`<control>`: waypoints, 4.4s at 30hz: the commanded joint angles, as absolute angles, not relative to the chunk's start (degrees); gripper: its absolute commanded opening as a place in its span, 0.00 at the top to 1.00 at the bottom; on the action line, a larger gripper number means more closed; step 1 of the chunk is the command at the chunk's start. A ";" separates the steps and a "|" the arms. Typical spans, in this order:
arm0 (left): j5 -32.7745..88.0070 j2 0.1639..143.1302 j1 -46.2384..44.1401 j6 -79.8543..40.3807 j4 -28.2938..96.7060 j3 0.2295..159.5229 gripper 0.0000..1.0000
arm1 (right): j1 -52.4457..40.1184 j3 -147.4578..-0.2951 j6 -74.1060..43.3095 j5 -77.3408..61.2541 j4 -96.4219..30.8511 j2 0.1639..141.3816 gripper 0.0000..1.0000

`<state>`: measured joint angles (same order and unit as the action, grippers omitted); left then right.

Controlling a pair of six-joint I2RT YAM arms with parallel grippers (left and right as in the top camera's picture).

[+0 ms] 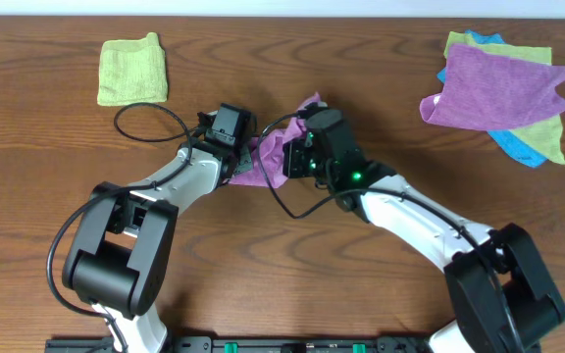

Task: Fold the cloth
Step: 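Fold the strip in half, moving the right gripper toward the left, then release the left gripper and press the folded cloth with the right, then withdraw the right gripper and grasp the folded purple cloth with the left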

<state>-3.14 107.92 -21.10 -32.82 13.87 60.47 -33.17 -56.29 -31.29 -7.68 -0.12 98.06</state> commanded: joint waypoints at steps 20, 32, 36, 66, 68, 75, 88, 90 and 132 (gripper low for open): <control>-3.01 103.53 -16.21 -30.13 17.34 62.54 0.94 | -37.19 -57.45 -27.53 -7.70 1.54 97.62 0.99; -4.71 100.68 -14.72 -29.34 18.31 62.54 0.94 | -38.17 -63.53 -23.57 -7.33 -3.36 100.79 0.99; -6.28 98.91 -12.67 -29.34 19.35 62.54 0.94 | -39.70 -70.46 -21.23 -7.60 -8.10 106.08 0.99; -7.44 93.49 -1.52 -27.20 22.55 62.54 0.94 | -46.81 -78.74 -19.66 -7.94 -5.56 118.04 0.78; -7.44 93.49 -1.52 -27.18 22.55 62.54 0.94 | -47.24 -78.74 -19.66 -7.94 -5.50 118.04 0.71; -7.46 93.45 -1.52 -27.18 22.68 62.54 0.94 | -48.23 -78.74 -19.66 -8.27 -5.13 118.04 0.61; -7.44 90.17 -1.50 -27.20 26.04 62.54 0.64 | -46.28 -79.07 -19.05 -4.14 -13.19 110.15 0.22; -7.14 88.64 -1.52 -27.20 27.44 62.54 0.47 | -45.32 -79.07 -17.91 -4.03 -16.23 107.00 0.01; 25.21 83.31 -3.18 -55.59 9.98 37.19 0.14 | -23.86 -46.02 -28.71 -1.43 -61.84 19.84 0.01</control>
